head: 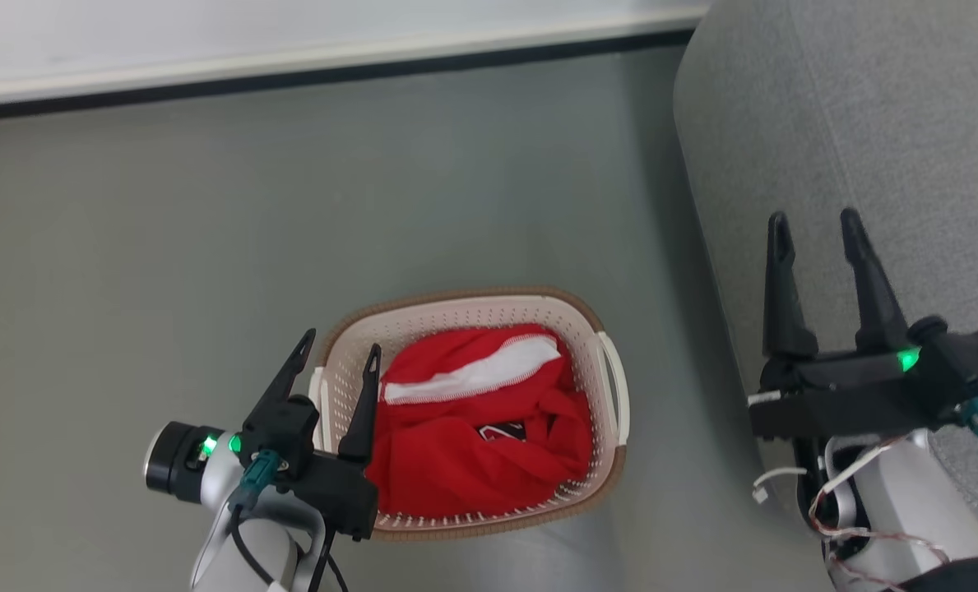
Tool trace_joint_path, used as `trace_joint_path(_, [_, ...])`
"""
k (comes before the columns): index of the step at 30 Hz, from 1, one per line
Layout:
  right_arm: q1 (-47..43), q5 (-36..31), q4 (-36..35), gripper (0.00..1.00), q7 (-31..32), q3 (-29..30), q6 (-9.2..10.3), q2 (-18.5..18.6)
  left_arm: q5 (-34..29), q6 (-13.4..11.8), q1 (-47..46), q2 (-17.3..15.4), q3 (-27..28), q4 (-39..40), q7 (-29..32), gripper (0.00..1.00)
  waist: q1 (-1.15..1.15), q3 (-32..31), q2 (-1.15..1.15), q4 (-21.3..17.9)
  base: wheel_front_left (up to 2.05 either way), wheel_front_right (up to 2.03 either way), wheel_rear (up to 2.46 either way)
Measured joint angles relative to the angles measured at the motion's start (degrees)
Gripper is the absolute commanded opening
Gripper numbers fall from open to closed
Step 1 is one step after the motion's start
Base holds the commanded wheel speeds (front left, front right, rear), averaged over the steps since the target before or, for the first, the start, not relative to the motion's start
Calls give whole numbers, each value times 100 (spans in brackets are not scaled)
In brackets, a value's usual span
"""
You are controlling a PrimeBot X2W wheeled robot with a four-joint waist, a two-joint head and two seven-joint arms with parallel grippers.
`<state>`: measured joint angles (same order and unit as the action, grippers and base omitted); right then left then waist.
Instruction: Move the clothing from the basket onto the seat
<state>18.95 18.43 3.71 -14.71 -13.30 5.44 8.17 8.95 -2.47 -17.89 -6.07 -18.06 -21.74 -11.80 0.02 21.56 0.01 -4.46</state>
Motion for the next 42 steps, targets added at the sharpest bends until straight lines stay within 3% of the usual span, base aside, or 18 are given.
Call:
trace_joint_path(20, [1200,-22,56,100,-1,318,-143,133,-526,376,-929,7,-566,-1217,113,100,0,1627,1,-370,0,0,0])
trace_joint_path(42, [1570,-135,226,100,-1,102,-402,-133,-945,805,-1755,103,-1321,-2390,374,100,-2,2115,0,-742,0,0,0])
